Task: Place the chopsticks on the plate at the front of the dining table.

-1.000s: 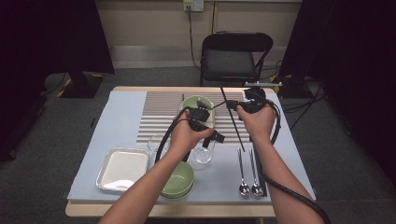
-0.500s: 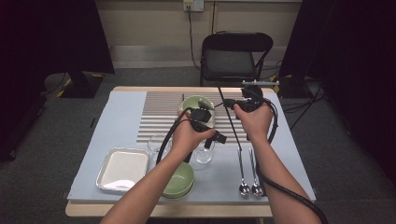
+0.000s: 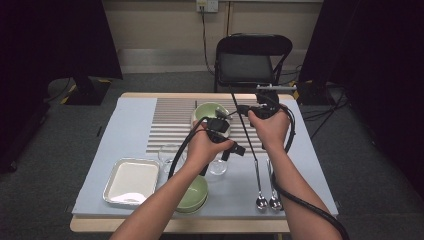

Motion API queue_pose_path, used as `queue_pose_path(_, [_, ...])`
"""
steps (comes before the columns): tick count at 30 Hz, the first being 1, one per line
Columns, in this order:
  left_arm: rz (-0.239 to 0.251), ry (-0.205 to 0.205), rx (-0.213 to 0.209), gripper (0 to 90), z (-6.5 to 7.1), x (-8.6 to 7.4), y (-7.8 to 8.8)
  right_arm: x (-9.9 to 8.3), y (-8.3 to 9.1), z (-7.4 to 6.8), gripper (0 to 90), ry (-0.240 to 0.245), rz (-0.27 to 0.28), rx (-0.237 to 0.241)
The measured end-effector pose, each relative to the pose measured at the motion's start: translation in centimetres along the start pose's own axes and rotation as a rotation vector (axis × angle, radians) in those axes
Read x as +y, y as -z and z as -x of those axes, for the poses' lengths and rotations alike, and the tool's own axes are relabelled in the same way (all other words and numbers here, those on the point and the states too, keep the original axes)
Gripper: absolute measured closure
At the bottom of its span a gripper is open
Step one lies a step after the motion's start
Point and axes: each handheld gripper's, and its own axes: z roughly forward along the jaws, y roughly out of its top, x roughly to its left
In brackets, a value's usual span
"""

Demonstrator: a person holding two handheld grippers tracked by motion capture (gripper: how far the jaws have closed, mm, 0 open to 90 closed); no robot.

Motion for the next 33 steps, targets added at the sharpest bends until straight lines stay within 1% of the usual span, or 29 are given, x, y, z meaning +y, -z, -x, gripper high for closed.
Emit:
queue_pose_path(3, [0.000,0.009,-0.002,29.7,0.16,0.00,-0.12,0.02,0.00,-0.05,86.7,-0.001,0.001,0.000])
queue_pose_path(6, [-0.002,0.004,-0.011,29.8,0.18,0.01,-0.20,-0.01,-0.04,-0.07,86.7,-0.001,-0.001,0.002])
queue_pose_path(8, [-0.004,-0.003,-0.008,29.8,0.21,0.03,-0.22,-0.04,-0.08,-0.08,86.7,-0.002,0.001,0.001])
queue_pose_path(12, [-0.007,0.002,-0.011,29.9,0.27,0.05,-0.27,-0.06,-0.15,-0.11,86.7,-0.005,0.001,0.001])
queue_pose_path(13, [-0.011,-0.004,-0.013,30.0,0.22,0.06,-0.27,-0.06,-0.18,-0.13,86.7,-0.008,0.002,0.004])
queue_pose_path(14, [-0.005,0.007,-0.009,30.0,0.29,0.06,-0.35,-0.04,-0.20,-0.16,86.7,-0.007,0.001,0.006])
queue_pose_path(18, [-0.008,0.013,-0.013,30.6,0.32,0.06,-0.46,-0.01,-0.28,-0.29,86.7,-0.006,0.002,0.001])
queue_pose_path(19, [-0.009,0.010,-0.020,31.2,0.29,0.08,-0.50,-0.01,-0.29,-0.32,86.7,-0.005,0.000,0.002])
queue_pose_path(23, [-0.002,0.023,-0.034,32.3,0.39,0.15,-0.60,0.01,-0.34,-0.45,86.7,-0.005,0.004,0.006])
queue_pose_path(24, [0.003,0.033,-0.041,33.0,0.46,0.15,-0.67,0.01,-0.36,-0.49,86.7,-0.005,0.003,0.004])
queue_pose_path(25, [-0.005,0.041,-0.050,33.3,0.48,0.15,-0.65,0.01,-0.37,-0.54,86.7,-0.005,0.005,0.004])
queue_pose_path(26, [-0.002,0.034,-0.054,33.5,0.44,0.16,-0.69,0.01,-0.39,-0.58,86.7,-0.004,0.004,0.007])
queue_pose_path(27, [0.019,0.060,-0.055,34.2,0.64,0.17,-0.82,0.01,-0.40,-0.61,86.7,-0.005,0.005,0.007])
queue_pose_path(28, [0.025,0.064,-0.059,35.8,0.63,0.19,-0.78,0.00,-0.42,-0.64,86.7,-0.006,0.005,0.006])
queue_pose_path(29, [0.023,0.059,-0.061,37.6,0.58,0.22,-0.75,-0.01,-0.45,-0.68,86.7,-0.008,0.002,0.007])
queue_pose_path(31, [0.032,0.065,-0.081,39.5,0.48,0.29,-0.70,-0.05,-0.49,-0.70,86.7,-0.008,0.002,0.005])
queue_pose_path(33, [0.046,0.085,-0.095,43.6,0.49,0.34,-0.76,-0.10,-0.54,-0.68,86.7,-0.013,0.001,0.004])
